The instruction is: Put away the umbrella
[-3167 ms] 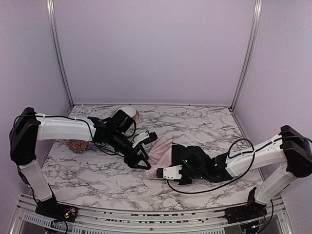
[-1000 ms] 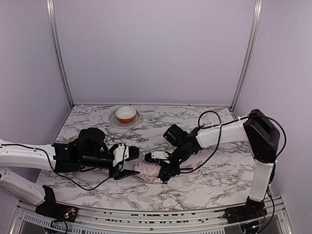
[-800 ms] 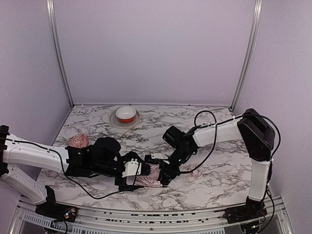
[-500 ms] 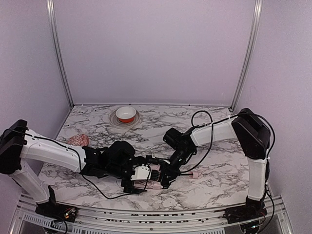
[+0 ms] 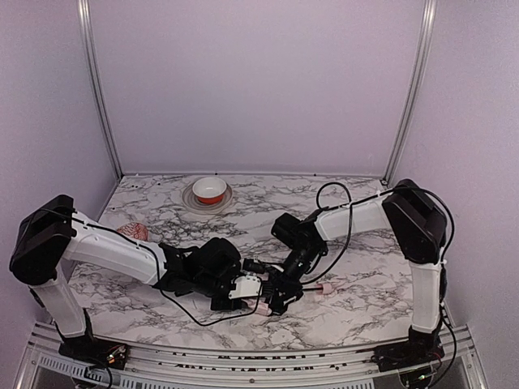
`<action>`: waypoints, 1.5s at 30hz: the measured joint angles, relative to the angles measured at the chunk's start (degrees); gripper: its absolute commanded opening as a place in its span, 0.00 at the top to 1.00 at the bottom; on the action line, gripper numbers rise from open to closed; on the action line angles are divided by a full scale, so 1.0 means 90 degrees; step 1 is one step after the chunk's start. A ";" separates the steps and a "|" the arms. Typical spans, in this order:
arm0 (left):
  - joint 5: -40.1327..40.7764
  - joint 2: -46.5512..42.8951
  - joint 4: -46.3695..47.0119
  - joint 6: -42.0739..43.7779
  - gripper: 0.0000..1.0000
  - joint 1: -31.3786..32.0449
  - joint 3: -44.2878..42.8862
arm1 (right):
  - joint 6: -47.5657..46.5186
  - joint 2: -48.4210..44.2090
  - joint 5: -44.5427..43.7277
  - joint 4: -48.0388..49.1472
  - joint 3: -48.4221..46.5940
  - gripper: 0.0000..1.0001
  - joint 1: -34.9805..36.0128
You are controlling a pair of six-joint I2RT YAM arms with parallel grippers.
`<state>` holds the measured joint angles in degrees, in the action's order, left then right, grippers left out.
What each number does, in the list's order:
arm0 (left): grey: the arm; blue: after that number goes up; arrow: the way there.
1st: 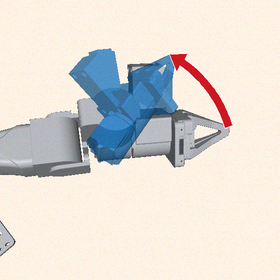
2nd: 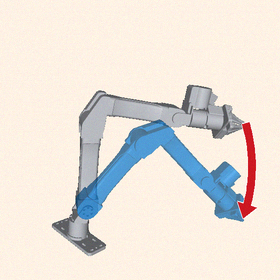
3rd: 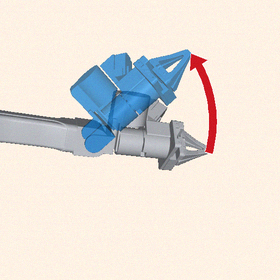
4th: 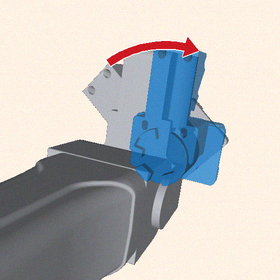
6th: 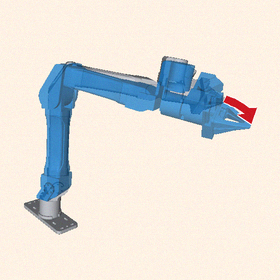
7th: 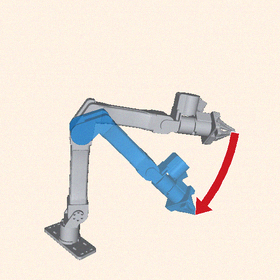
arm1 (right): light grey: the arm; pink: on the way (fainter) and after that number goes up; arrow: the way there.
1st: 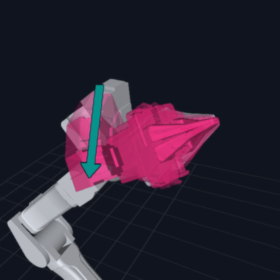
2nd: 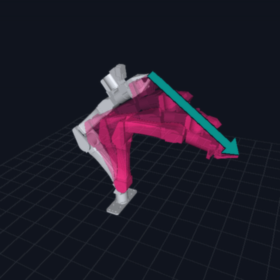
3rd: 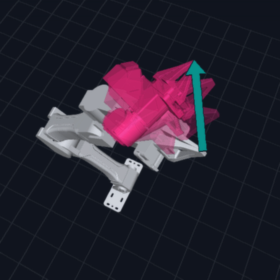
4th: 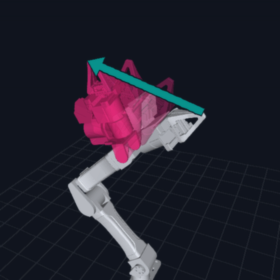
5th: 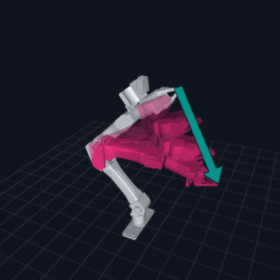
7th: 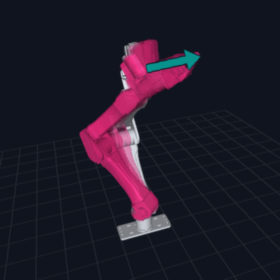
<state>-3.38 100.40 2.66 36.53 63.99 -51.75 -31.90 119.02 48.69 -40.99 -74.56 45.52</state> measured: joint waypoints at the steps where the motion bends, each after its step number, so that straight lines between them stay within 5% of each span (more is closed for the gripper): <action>1: -0.0017 0.0000 -0.0010 -0.0022 0.71 -0.0007 -0.0002 | 0.0002 -0.0010 -0.0019 -0.0002 -0.0005 0.69 0.0002; 10: -0.0085 0.0107 -0.0029 -0.0401 0.86 -0.0029 -0.0066 | 0.0418 -0.0631 -0.0423 0.0036 0.0090 0.34 -0.0233; 14: -0.0066 0.0121 -0.0029 -0.0415 0.89 -0.0024 -0.0068 | 0.0430 -0.1200 -0.0425 0.0121 0.0199 0.32 -0.0549; 19: -0.0063 0.0172 -0.0032 -0.0410 0.93 -0.0007 -0.0112 | 0.1105 -0.1727 -0.0702 0.0726 0.0746 0.44 -0.1049; 26: 0.0053 0.0175 -0.0034 -0.0413 1.00 0.0044 -0.0114 | 0.1756 -0.1039 -0.0916 0.1003 0.1039 0.49 -0.1277; 30: 0.0107 0.0175 -0.0034 -0.0413 1.00 0.0070 -0.0124 | 0.1792 -0.0957 -0.0697 0.1122 0.1073 0.89 -0.0974; 32: 0.0131 0.0175 -0.0066 -0.0413 1.00 0.0083 -0.0148 | 0.1902 -0.0833 -0.0602 0.1248 0.1078 1.00 -0.0882; 45: 0.0386 0.0197 -0.1022 -0.0668 1.00 0.0231 -0.0656 | 0.3653 -0.0362 0.0112 0.2807 0.1076 1.00 -0.0738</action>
<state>0.10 102.17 -6.55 30.52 66.06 -57.65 0.97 115.77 49.69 -15.73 -64.88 38.87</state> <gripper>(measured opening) 0.338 0.008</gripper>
